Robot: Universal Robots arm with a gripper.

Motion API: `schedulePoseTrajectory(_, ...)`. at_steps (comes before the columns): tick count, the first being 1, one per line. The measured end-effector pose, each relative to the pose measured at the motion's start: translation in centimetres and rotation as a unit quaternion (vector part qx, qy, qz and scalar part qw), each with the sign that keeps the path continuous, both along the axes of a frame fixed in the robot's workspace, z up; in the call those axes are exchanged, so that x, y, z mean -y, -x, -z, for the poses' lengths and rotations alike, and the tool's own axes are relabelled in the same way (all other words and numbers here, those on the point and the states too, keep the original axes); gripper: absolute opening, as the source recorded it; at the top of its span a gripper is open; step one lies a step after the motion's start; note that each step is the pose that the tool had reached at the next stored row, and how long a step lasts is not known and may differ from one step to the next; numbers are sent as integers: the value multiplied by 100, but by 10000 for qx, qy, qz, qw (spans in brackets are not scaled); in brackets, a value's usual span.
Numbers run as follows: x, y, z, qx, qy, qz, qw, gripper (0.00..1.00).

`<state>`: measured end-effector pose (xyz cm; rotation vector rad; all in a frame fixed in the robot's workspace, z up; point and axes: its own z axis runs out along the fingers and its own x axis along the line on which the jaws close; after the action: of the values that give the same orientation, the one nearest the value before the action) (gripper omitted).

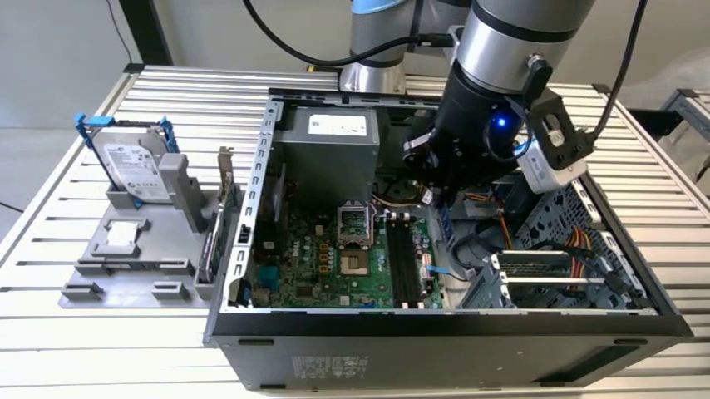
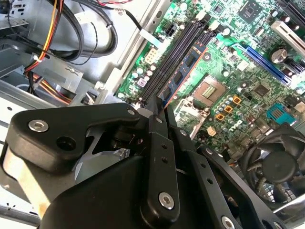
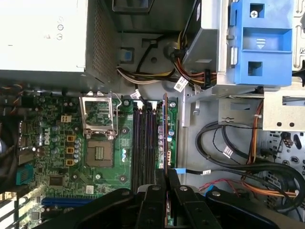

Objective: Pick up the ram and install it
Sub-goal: 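Insert the ram into the slot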

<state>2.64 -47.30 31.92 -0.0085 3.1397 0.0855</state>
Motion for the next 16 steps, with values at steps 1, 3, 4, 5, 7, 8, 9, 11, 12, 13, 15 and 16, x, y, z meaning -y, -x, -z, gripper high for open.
schedulePoseTrajectory(1,0,0,6,0,0,1,10000,0)
schedulePoseTrajectory(3,0,0,17,0,0,2,10000,0)
schedulePoseTrajectory(4,0,0,22,0,0,2,10000,0)
schedulePoseTrajectory(5,0,0,27,0,0,2,10000,0)
schedulePoseTrajectory(7,0,0,37,0,0,2,10000,0)
schedulePoseTrajectory(8,0,0,40,0,0,2,10000,0)
schedulePoseTrajectory(9,0,0,41,0,1,2,10000,0)
schedulePoseTrajectory(11,0,0,43,0,0,2,10000,0)
schedulePoseTrajectory(12,0,0,44,0,0,2,10000,0)
schedulePoseTrajectory(13,0,0,44,0,0,2,10000,0)
schedulePoseTrajectory(15,0,0,49,0,-2,6,10000,0)
schedulePoseTrajectory(16,0,0,53,0,-2,13,10000,0)
